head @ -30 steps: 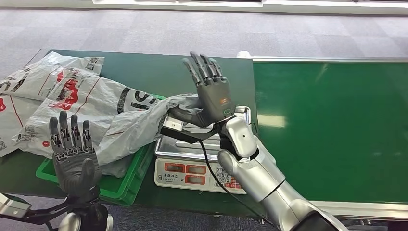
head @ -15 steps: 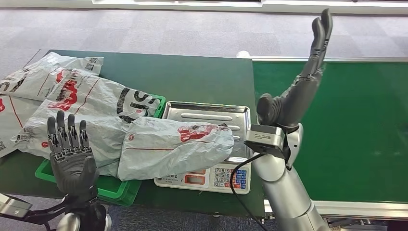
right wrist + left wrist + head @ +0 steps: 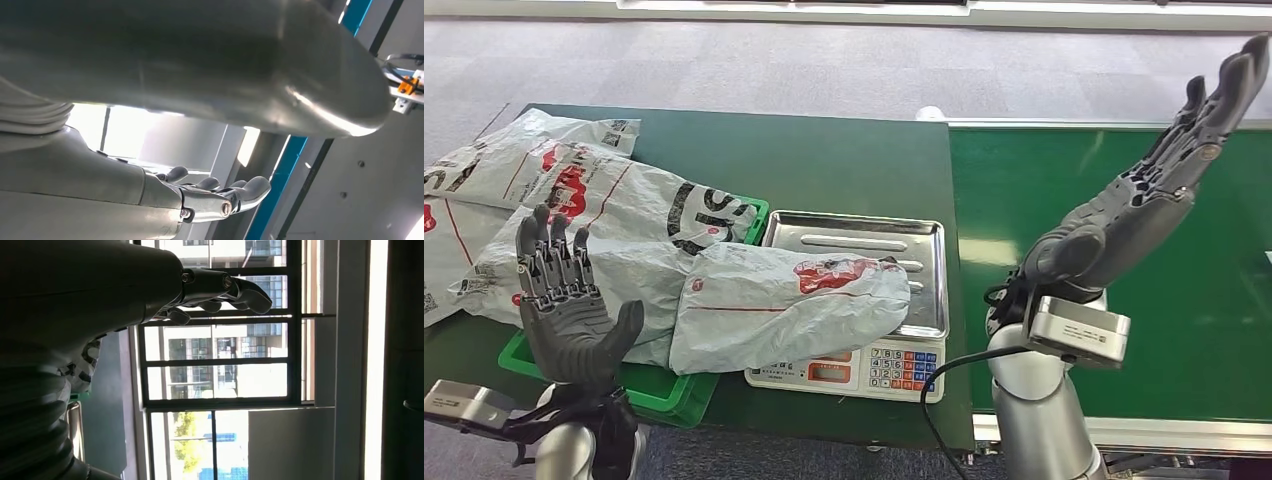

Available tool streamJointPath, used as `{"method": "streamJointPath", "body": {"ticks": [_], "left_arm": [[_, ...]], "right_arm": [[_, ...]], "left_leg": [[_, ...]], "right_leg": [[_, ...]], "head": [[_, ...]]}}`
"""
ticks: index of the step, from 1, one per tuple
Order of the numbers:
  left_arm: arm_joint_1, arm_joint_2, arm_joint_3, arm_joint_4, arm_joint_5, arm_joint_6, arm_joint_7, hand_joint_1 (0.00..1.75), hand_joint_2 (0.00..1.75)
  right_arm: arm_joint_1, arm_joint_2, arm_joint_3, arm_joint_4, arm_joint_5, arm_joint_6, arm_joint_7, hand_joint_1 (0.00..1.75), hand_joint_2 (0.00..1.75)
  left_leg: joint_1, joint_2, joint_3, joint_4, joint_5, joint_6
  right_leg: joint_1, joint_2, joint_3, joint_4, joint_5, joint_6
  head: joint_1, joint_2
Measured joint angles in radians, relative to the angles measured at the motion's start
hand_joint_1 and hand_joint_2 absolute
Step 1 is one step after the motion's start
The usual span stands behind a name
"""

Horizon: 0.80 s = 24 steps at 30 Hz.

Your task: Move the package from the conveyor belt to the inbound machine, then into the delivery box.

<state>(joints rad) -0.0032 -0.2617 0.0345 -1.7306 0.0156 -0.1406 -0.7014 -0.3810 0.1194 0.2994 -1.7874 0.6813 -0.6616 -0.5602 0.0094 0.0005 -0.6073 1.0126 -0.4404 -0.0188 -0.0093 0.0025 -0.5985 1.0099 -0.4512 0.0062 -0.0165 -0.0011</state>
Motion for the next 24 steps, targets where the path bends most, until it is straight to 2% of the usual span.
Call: {"method": "streamJointPath", "body": {"ticks": [3,5,6,8,10,12,16,21,24], "left_arm": [[-0.01,0.0,0.003,-0.011,-0.017,0.016,0.0,0.0,1.75],[-0.015,0.006,0.0,-0.018,-0.089,0.071,0.015,0.0,1.75],[-0.019,0.013,-0.005,-0.02,-0.168,0.117,0.03,0.0,1.75],[-0.033,0.037,-0.029,-0.016,-0.438,0.203,0.066,0.0,1.75],[-0.046,0.058,-0.052,-0.005,-0.708,0.234,0.084,0.0,1.75],[-0.054,0.072,-0.064,0.006,-0.81,0.242,0.091,0.0,1.75],[-0.066,0.092,-0.081,0.021,-0.778,0.244,0.108,0.0,1.75],[-0.114,0.148,-0.144,0.093,-1.088,0.177,0.226,0.0,1.75],[-0.12,0.154,-0.15,0.102,-1.106,0.168,0.227,0.0,1.75]], "right_arm": [[0.0,0.007,-0.006,-0.004,0.011,0.007,0.005,0.0,0.0],[0.002,0.01,-0.008,-0.004,0.05,0.023,0.034,0.0,0.0],[0.004,0.01,-0.009,-0.004,0.077,0.032,0.053,0.0,0.0],[0.013,0.011,-0.015,-0.004,0.121,0.045,0.08,0.0,0.0],[0.021,0.011,-0.021,-0.004,0.132,0.048,0.084,0.0,0.0],[0.026,0.012,-0.024,-0.004,0.134,0.049,0.084,0.0,0.0],[0.033,0.013,-0.029,-0.004,0.135,0.05,0.084,0.0,0.0],[0.032,0.014,-0.031,-0.002,0.117,0.065,0.078,0.0,0.0],[0.032,0.014,-0.032,-0.001,0.115,0.066,0.077,0.0,0.0]], "left_leg": [[0.0,0.0,0.0,0.0,0.0,0.0],[0.0,0.0,0.0,0.0,0.0,0.0],[0.0,0.0,0.0,0.0,0.0,0.0],[0.0,0.0,0.0,0.0,0.0,0.0],[0.0,0.0,-0.001,0.0,0.0,0.0],[0.0,0.002,0.0,0.0,0.0,0.0],[0.0,0.002,0.0,0.0,0.0,0.0],[0.0,0.001,0.0,0.0,0.0,0.0],[0.0,0.001,0.0,0.0,0.0,0.0]], "right_leg": [[0.0,0.0,0.0,0.0,0.0,0.0],[0.0,0.0,-0.001,0.0,0.0,0.0],[0.0,0.0,-0.001,0.0,0.0,0.0],[0.0,0.0,0.0,0.0,0.0,0.0],[0.0,-0.001,0.0,0.0,0.0,0.0],[0.0,0.001,-0.001,0.0,0.0,0.0],[0.0,0.002,-0.001,0.0,0.0,0.0],[0.0,0.0,-0.001,0.0,0.0,0.0],[0.0,-0.001,-0.001,0.0,0.0,0.0]], "head": [[0.0,0.0],[0.0,0.0],[0.0,0.0],[0.0,0.0],[0.0,0.0],[0.0,0.0],[0.0,0.0],[0.0,0.0],[0.0,0.0]]}}
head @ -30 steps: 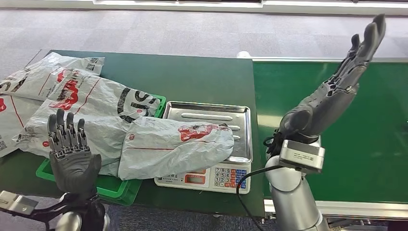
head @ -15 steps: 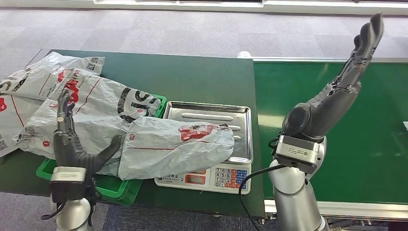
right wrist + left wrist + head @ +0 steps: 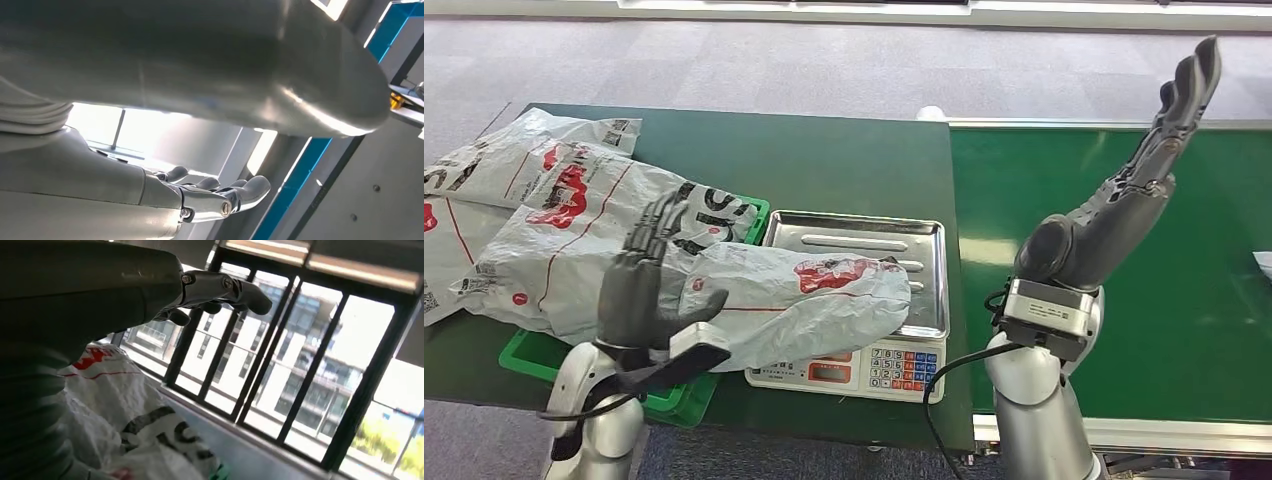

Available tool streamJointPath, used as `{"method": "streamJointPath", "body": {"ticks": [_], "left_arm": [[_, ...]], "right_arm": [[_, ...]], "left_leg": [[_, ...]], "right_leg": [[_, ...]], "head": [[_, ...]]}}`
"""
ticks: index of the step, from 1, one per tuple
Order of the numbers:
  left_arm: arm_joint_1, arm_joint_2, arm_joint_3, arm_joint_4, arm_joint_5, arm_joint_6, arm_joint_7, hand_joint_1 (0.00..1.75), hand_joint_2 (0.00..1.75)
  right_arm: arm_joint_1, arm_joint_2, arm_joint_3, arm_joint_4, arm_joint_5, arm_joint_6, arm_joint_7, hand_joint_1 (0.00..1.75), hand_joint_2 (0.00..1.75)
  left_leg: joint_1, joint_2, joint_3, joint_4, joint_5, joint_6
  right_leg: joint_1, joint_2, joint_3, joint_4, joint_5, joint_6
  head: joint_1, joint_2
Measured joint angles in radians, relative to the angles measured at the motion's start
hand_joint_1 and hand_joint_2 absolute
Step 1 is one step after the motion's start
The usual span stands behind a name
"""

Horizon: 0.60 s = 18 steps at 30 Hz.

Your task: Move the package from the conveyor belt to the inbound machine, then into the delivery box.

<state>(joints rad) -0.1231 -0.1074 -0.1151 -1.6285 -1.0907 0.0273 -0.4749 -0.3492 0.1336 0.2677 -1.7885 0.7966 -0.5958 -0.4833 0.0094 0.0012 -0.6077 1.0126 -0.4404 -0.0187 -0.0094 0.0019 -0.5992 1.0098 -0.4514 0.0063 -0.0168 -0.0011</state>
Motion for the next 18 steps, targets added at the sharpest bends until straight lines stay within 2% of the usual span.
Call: {"method": "streamJointPath", "body": {"ticks": [1,5,9,15,18], "left_arm": [[-0.021,0.015,-0.024,0.041,-0.023,-0.032,-0.005,0.0,1.75],[-0.266,0.169,-0.28,0.471,0.037,-0.243,-0.116,0.0,1.75],[-0.337,0.226,-0.382,0.569,0.131,-0.341,-0.155,0.0,1.75],[-0.389,0.289,-0.513,0.621,0.241,-0.461,-0.177,0.0,1.75],[-0.409,0.316,-0.568,0.632,0.285,-0.481,-0.18,1.31,1.75]], "right_arm": [[-0.004,0.002,0.0,0.008,-0.006,-0.002,-0.002,0.0,0.0],[-0.04,0.016,-0.003,0.101,-0.054,-0.042,-0.014,0.0,0.0],[-0.058,0.016,-0.003,0.136,-0.07,-0.052,-0.01,0.0,0.0],[-0.082,0.016,-0.003,0.188,-0.085,-0.064,-0.005,0.0,0.0],[-0.086,0.016,-0.003,0.198,-0.086,-0.068,-0.002,0.0,0.0]], "left_leg": [[0.0,0.0,0.0,0.0,0.001,0.0],[0.0,0.002,0.0,0.0,0.004,-0.002],[0.0,0.001,0.0,0.0,0.004,-0.003],[0.0,-0.001,0.003,-0.001,0.003,-0.002],[0.0,-0.002,0.004,-0.001,0.003,-0.003]], "right_leg": [[0.0,0.0,0.0,0.0,0.0,0.0],[0.001,0.003,-0.001,0.0,0.003,-0.002],[0.001,0.002,0.0,0.0,0.003,-0.002],[0.001,0.001,0.004,0.0,0.002,-0.002],[0.001,0.001,0.006,0.0,0.002,-0.002]], "head": [[0.0,0.0],[0.0,0.0],[0.0,0.0],[0.0,0.0],[0.0,0.0]]}}
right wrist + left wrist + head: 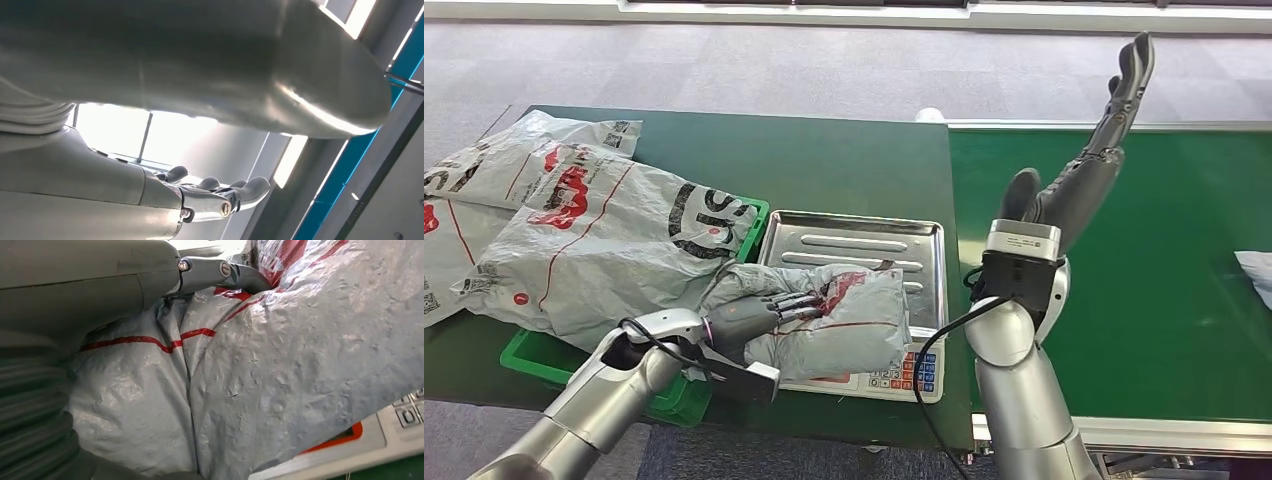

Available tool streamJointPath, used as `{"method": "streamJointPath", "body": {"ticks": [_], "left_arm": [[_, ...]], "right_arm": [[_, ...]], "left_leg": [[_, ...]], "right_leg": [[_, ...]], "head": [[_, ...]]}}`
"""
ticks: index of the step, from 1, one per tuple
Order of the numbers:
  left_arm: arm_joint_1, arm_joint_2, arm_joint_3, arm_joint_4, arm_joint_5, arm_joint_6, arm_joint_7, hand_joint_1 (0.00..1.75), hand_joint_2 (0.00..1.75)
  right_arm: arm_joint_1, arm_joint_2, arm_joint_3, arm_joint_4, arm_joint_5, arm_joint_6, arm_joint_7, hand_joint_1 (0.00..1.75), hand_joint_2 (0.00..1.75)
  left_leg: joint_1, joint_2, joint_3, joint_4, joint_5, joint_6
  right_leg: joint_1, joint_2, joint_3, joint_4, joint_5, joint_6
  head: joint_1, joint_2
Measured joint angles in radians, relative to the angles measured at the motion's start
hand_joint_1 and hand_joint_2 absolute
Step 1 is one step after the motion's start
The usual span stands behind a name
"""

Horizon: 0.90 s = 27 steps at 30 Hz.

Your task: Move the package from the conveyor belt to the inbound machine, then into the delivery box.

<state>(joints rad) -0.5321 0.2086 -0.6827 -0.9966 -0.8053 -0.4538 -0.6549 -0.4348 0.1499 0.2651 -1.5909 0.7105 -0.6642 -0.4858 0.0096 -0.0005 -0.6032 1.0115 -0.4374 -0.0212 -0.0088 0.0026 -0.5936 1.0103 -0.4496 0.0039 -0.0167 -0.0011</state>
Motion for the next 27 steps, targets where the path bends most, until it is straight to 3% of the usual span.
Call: {"method": "streamJointPath", "body": {"ticks": [1,8,18,27], "left_arm": [[-0.007,0.007,-0.017,0.005,0.013,-0.003,0.0,1.75,1.75],[-0.058,0.025,-0.086,0.046,0.066,-0.006,-0.013,1.75,1.75],[-0.089,0.037,-0.103,0.063,0.123,0.015,-0.031,1.75,1.75],[-0.013,0.07,-0.005,-0.09,0.234,0.108,-0.029,1.75,1.75]], "right_arm": [[0.0,0.0,0.0,0.002,0.0,0.0,0.002,0.0,0.0],[0.0,0.0,0.0,0.004,0.003,0.001,0.008,0.0,0.0],[0.009,0.0,-0.001,0.005,0.013,0.007,0.01,0.0,0.0],[0.04,0.0,-0.02,-0.007,0.025,0.029,0.009,0.0,0.0]], "left_leg": [[0.0,0.0,0.001,0.0,0.0,0.0],[0.0,-0.002,0.006,-0.001,-0.001,0.0],[0.0,-0.001,0.008,-0.001,-0.001,-0.001],[0.001,0.001,0.004,-0.001,-0.001,-0.001]], "right_leg": [[0.0,0.0,0.001,0.0,0.0,0.0],[0.0,-0.001,0.007,0.0,-0.002,0.0],[0.0,-0.001,0.008,0.0,-0.002,-0.001],[0.001,0.001,0.002,0.0,-0.002,-0.001]], "head": [[0.0,0.0],[0.0,0.0],[0.0,0.0],[0.0,0.0]]}}
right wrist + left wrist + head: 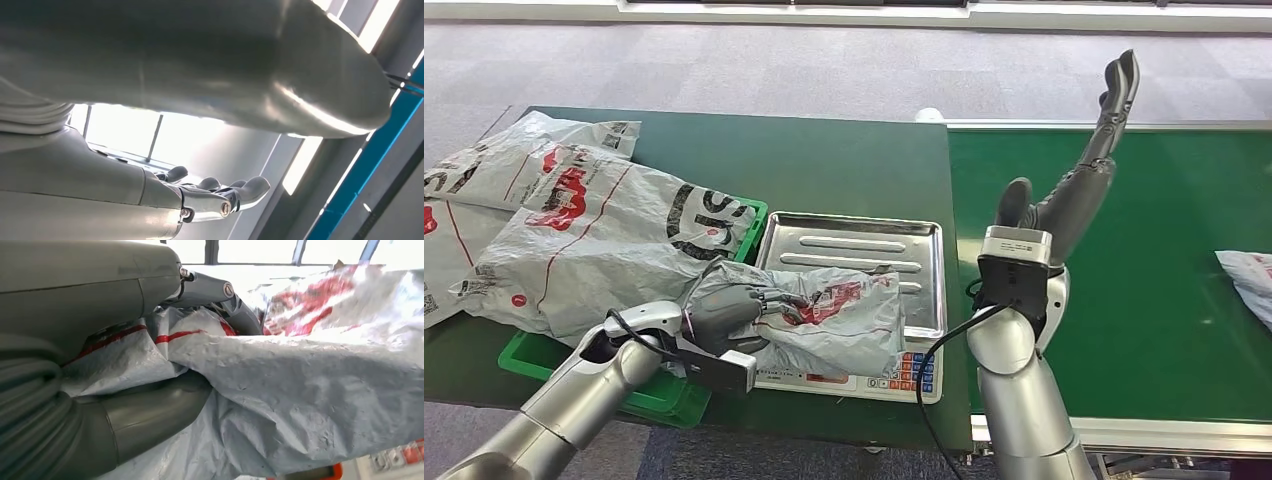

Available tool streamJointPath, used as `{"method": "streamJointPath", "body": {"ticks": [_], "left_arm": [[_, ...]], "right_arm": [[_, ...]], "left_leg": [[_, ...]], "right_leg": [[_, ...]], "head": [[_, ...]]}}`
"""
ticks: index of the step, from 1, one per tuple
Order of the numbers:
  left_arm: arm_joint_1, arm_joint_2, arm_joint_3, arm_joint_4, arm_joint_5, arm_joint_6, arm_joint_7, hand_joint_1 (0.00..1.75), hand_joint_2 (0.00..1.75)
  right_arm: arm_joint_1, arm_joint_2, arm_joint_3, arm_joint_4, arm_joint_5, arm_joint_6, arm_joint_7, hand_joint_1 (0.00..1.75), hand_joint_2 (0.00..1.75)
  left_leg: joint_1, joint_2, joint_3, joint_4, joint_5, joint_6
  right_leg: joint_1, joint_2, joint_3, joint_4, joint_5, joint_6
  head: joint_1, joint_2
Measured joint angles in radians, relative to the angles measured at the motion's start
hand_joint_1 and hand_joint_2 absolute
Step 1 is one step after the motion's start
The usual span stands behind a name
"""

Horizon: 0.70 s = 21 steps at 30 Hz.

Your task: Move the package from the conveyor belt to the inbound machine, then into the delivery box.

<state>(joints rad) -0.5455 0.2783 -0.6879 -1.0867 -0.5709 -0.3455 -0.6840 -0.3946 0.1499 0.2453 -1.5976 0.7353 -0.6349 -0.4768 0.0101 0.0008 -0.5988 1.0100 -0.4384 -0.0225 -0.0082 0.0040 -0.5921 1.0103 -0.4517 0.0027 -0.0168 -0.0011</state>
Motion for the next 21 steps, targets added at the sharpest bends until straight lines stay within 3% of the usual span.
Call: {"method": "streamJointPath", "body": {"ticks": [3,7,11,14,21], "left_arm": [[0.03,-0.009,0.068,-0.084,0.116,0.087,-0.004,1.75,1.75],[0.048,-0.072,0.268,-0.229,0.138,0.223,0.078,1.75,1.75],[0.047,-0.14,0.459,-0.316,-0.122,0.534,0.199,1.75,1.75],[0.043,-0.166,0.536,-0.333,-0.342,0.713,0.28,1.75,1.75],[0.033,-0.192,0.587,-0.304,-0.688,0.852,0.433,1.75,1.75]], "right_arm": [[0.014,0.0,-0.006,-0.011,0.006,0.002,-0.004,0.0,0.0],[0.051,0.006,-0.025,-0.037,0.025,0.001,-0.021,0.0,0.0],[0.087,0.016,-0.039,-0.066,0.047,0.001,-0.024,0.0,0.0],[0.095,0.026,-0.043,-0.077,0.056,0.005,-0.018,0.0,0.0],[0.087,0.043,-0.043,-0.079,0.061,0.018,-0.005,0.0,0.0]], "left_leg": [[0.0,0.0,-0.002,0.0,0.0,0.0],[0.0,-0.001,-0.005,0.0,0.0,0.0],[-0.001,0.002,-0.005,0.0,0.0,0.0],[0.0,0.002,-0.005,0.0,0.0,0.0],[0.0,0.001,-0.005,0.0,0.0,0.0]], "right_leg": [[0.0,0.0,-0.002,0.0,0.0,0.0],[0.0,-0.002,-0.004,0.0,0.0,0.0],[-0.001,0.001,-0.005,0.0,0.0,0.0],[0.0,0.0,-0.006,0.0,0.0,0.0],[0.0,0.0,-0.005,0.0,0.0,0.0]], "head": [[0.0,0.0],[0.0,0.0],[0.0,0.0],[0.0,0.0],[0.0,0.0]]}}
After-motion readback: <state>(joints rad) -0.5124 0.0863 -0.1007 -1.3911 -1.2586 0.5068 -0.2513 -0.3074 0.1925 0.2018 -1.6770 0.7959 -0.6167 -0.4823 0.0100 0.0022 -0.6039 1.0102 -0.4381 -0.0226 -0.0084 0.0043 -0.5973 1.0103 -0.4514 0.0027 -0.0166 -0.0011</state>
